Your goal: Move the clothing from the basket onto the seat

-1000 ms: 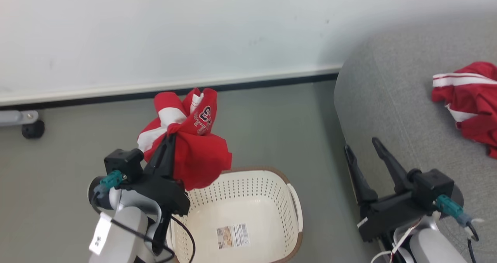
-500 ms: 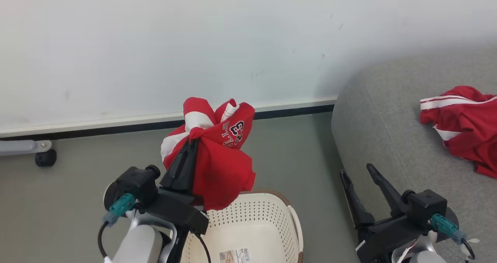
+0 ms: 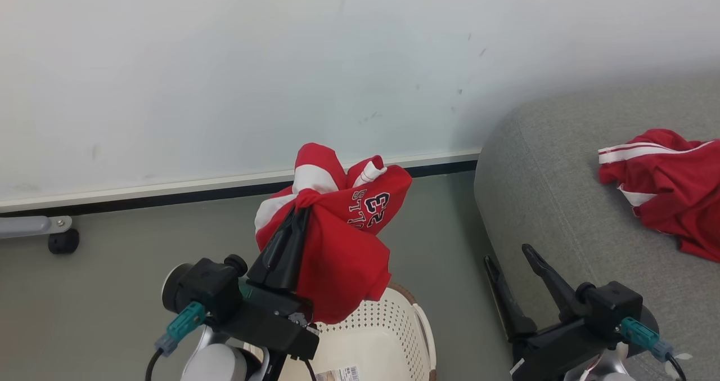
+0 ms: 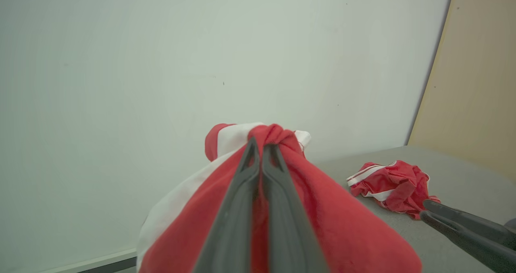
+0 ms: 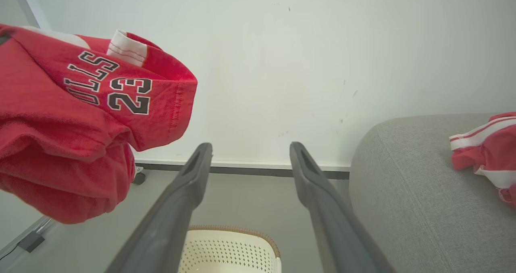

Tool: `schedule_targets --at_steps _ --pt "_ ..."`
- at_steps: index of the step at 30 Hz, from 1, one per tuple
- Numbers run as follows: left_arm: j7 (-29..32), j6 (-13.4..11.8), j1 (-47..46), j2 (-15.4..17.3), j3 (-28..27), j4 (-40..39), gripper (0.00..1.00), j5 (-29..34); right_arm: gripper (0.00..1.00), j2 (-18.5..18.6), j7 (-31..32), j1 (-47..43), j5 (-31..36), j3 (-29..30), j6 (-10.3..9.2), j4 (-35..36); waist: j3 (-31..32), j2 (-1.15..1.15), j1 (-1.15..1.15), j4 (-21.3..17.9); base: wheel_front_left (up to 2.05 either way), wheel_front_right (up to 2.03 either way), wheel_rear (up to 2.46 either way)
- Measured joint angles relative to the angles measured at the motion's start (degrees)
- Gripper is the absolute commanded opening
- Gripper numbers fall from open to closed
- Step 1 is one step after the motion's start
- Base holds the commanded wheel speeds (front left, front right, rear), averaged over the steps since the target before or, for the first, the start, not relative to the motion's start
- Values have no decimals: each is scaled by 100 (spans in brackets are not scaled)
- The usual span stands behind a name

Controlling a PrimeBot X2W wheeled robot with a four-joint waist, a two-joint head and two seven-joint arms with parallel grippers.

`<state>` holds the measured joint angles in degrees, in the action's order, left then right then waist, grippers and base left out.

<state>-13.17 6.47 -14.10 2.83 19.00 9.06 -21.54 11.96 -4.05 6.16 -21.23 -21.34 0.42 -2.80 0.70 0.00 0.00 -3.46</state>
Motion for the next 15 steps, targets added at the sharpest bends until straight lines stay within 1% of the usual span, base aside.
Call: schedule_targets --at_steps 10,13,15 --pt "213 -94 81 49 1 -388 0 1 100 -11 103 10 -2 -141 13 261 -22 0 0 -6 0 0 0" --pt "285 -130 90 53 0 -456 0 0 100 -52 148 53 -2 -279 99 421 -25 0 0 3 0 0 0" --pt "311 -142 112 55 1 -497 0 0 100 -104 163 108 -1 -426 193 527 -25 0 0 12 0 0 0"
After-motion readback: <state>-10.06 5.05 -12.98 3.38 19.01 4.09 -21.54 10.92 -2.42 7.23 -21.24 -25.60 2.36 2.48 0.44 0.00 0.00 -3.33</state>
